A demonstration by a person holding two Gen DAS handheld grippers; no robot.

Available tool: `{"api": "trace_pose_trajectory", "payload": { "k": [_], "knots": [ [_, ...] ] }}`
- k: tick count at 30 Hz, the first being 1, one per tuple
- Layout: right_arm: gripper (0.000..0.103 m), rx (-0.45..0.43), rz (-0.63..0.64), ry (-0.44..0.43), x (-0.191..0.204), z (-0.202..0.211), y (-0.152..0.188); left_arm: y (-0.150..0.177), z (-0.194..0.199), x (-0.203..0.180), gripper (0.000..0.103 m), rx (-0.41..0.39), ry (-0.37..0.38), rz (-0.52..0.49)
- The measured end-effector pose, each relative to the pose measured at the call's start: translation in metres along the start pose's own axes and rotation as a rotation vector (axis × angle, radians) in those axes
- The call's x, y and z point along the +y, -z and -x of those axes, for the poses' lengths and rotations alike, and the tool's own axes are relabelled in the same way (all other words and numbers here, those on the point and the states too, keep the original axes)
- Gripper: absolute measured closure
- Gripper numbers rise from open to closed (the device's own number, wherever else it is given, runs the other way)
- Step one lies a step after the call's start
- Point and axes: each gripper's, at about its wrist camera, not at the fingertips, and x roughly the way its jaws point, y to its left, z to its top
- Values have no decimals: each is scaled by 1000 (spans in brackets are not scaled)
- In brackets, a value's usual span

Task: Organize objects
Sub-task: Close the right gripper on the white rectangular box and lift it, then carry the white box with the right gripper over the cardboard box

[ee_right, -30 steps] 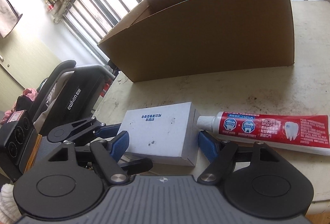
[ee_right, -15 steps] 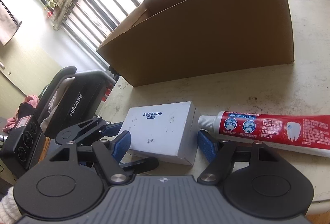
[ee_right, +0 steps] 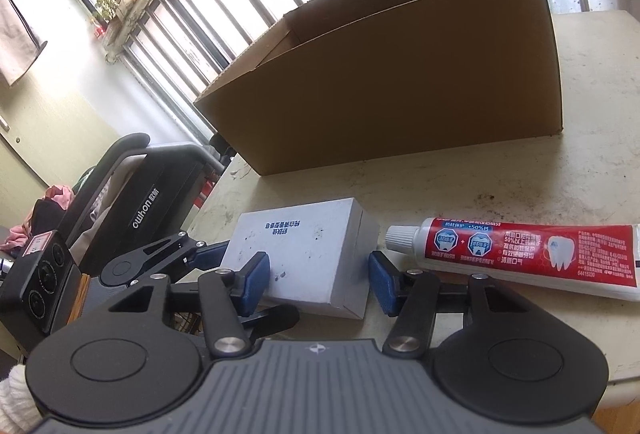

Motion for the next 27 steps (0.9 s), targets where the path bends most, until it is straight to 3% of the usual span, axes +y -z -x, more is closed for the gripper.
{"api": "trace_pose_trajectory", "payload": {
  "k": [15, 27],
  "knots": [
    [44, -119, 77, -24, 37, 40, -11, -33, 42, -14, 32, -115, -47, -72],
    [44, -246, 113, -33, 43, 86, -57, -101, 53, -23, 32, -202, -42, -146]
  ]
}}
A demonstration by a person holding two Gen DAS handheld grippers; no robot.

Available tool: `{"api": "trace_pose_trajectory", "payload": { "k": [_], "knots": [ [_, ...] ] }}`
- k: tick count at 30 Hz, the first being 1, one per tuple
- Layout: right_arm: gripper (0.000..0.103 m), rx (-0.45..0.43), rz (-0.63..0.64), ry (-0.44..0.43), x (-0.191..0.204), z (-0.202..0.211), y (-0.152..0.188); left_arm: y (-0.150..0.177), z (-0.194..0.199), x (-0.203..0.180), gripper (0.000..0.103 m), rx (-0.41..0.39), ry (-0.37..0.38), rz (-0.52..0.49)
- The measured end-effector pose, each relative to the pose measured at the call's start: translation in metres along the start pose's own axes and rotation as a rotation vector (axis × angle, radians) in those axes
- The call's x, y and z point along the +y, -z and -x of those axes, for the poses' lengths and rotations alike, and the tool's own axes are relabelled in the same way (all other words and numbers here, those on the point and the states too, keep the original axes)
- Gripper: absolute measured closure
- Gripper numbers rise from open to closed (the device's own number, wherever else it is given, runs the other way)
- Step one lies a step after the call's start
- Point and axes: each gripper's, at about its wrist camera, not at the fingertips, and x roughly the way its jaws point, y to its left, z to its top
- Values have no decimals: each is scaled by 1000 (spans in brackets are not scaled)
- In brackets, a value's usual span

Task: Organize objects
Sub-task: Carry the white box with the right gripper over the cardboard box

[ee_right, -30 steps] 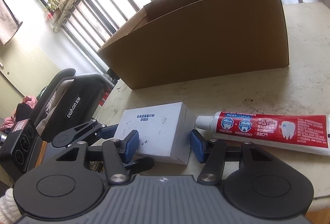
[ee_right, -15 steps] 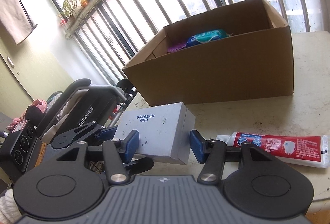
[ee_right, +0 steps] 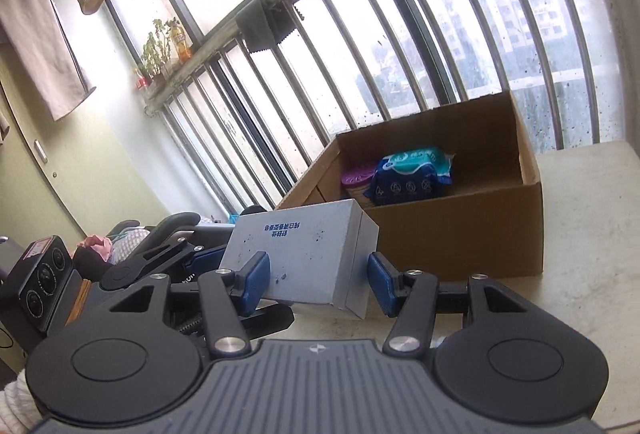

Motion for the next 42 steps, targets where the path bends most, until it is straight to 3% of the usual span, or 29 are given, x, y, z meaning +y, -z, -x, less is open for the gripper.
{"api": "trace_pose_trajectory", "payload": {
  "k": [6, 15, 19, 25, 28, 32, 35, 39, 42],
  "knots": [
    [44, -32, 28, 39, -5, -3, -31, -29, -22, 19, 32, -14, 12, -29],
    [44, -8, 12, 147, -35, -60, -78, -57, -96, 69, 32, 93, 41, 56],
    [44, 44, 3, 188, -55, -92, -91, -64, -134, 97, 32, 198, 98, 117],
    [44, 149, -7, 251, -76, -138, -91, -60, -187, 115, 32, 354, 116, 76],
    [44, 186, -17, 280, -86, -155, -87, -53, -214, 128, 32, 454, 143, 164],
    [44, 290, -76, 280, -104, -179, -88, -51, -239, 133, 32, 579, 153, 141],
    [44, 397, -65, 336, -105, -202, -92, -44, -261, 138, 32, 709, 146, 215],
    [45, 514, -15, 392, -102, -226, -91, -33, -281, 131, 33, 836, 149, 162],
    [45, 530, -60, 386, -107, -226, -95, -36, -286, 129, 33, 873, 139, 144]
  ]
}}
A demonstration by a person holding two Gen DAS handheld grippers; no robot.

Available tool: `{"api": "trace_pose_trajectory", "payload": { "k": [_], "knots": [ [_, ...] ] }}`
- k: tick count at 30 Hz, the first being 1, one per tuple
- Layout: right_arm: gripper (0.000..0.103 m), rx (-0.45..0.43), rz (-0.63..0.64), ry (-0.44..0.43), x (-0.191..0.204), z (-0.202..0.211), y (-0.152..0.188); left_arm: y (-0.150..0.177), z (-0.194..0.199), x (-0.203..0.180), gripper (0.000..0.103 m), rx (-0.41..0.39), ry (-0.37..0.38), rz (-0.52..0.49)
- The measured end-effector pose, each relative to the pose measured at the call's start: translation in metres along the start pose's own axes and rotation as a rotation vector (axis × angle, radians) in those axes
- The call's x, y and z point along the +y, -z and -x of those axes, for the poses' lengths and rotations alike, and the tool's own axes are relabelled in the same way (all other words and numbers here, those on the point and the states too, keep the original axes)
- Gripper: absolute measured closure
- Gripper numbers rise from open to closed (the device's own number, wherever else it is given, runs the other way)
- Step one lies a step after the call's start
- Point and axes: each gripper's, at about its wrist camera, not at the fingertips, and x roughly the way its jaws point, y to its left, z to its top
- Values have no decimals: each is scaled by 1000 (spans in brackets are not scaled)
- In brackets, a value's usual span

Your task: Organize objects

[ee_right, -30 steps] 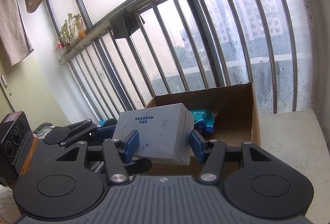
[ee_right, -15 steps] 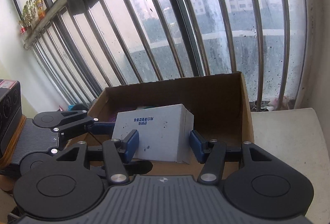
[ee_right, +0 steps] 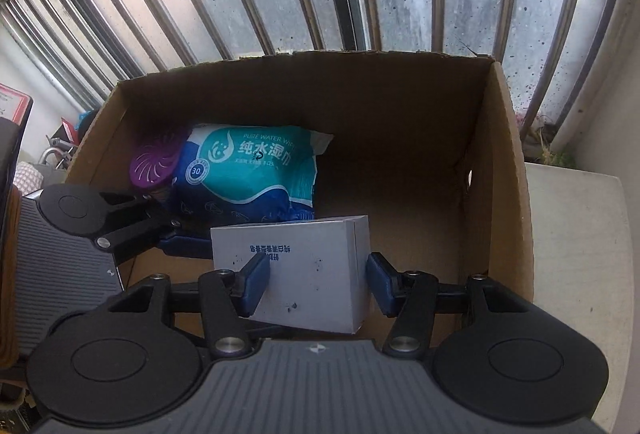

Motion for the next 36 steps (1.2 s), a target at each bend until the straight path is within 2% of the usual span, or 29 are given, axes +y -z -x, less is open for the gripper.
{"api": "trace_pose_trajectory", "payload": {
  "k": [3, 6, 8, 12, 15, 19, 22, 25, 27, 30, 32, 36],
  "knots": [
    [49, -5, -29, -19, -7, 2, 0, 1, 2, 4, 33, 15, 15, -6],
    [53, -11, -8, -3, -6, 4, 3, 7, 6, 7, 34, 9, 30, -39],
    [54, -18, 8, 12, -2, 8, 5, 11, 9, 9, 42, -5, 25, -60],
    [53, -49, 95, 53, 9, 20, 12, 13, 13, 13, 47, -29, 41, -64],
    [54, -45, 78, 40, 4, 23, 13, 12, 16, 8, 51, -59, 44, -98],
    [62, -75, 40, 38, -5, 27, 12, 2, 14, 2, 51, -76, 73, -50],
    [61, -100, 23, 58, -10, 34, 12, -9, 14, -4, 51, -95, 82, 4],
    [61, -110, -14, 53, -20, 41, 14, -5, 16, -1, 50, -118, 81, 69],
    [61, -114, -26, 56, -26, 44, 17, 0, 21, -5, 51, -128, 61, 47],
    [63, -137, -30, 32, -31, 53, 19, 8, 34, -23, 51, -141, -20, -122],
    [62, -153, -29, 33, -33, 59, 19, 10, 36, -34, 52, -118, -60, -219],
    [61, -162, -33, 25, -36, 64, 20, 4, 35, -34, 54, -106, -56, -184]
  ]
}}
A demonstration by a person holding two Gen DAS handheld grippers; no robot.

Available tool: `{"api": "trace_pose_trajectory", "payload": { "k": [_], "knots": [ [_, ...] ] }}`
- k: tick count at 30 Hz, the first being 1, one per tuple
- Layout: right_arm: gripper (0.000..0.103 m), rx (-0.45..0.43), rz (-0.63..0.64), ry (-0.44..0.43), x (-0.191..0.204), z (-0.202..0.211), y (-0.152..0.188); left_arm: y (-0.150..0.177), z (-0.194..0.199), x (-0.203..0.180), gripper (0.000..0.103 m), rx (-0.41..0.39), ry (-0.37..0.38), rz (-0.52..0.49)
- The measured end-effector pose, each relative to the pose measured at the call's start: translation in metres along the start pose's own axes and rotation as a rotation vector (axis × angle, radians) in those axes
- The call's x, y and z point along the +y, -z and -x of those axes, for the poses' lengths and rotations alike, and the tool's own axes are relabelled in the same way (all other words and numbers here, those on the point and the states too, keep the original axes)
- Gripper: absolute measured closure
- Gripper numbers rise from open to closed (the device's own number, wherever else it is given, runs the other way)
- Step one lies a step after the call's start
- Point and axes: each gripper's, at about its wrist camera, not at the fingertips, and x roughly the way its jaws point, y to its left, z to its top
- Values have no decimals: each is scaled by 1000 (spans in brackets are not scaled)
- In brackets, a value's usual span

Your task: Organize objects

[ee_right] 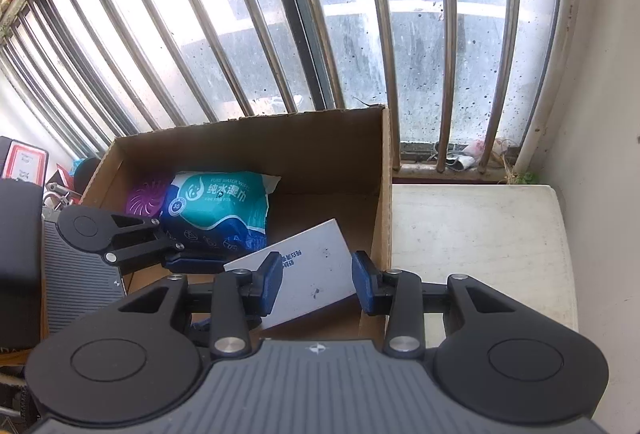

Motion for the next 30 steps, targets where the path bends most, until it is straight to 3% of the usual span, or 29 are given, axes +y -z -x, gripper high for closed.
{"api": "trace_pose_trajectory", "payload": {
  "k": [6, 8, 11, 14, 16, 18, 20, 22, 27, 30],
  "knots": [
    [62, -5, 3, -32, -2, 3, 6, -15, -18, -3, 56, -44, -17, 2],
    [62, -6, -6, -41, -3, 3, 6, -19, -22, -10, 61, -95, -79, -52],
    [62, -8, -12, -47, -5, 2, 6, -21, -25, -20, 61, -118, -141, -92],
    [62, -16, -24, -60, -8, 2, 6, -21, -18, -26, 58, -116, -107, -103],
    [62, -18, -37, -74, -12, 3, 5, -20, -16, -33, 48, -78, -76, -165],
    [62, -20, -44, -79, -12, 4, 6, -18, -19, -39, 46, -49, -99, -230],
    [62, -21, -40, -76, -11, 4, 7, -20, -30, -41, 50, -18, -126, -243],
    [62, -23, -32, -74, -11, 5, 7, -21, -36, -41, 60, 4, -100, -242],
    [63, -26, -31, -99, -16, 5, 8, -24, -35, -44, 69, -31, -94, -305],
    [63, -31, -17, -101, -14, 5, 11, -24, -36, -45, 69, -46, -82, -362]
  ]
}}
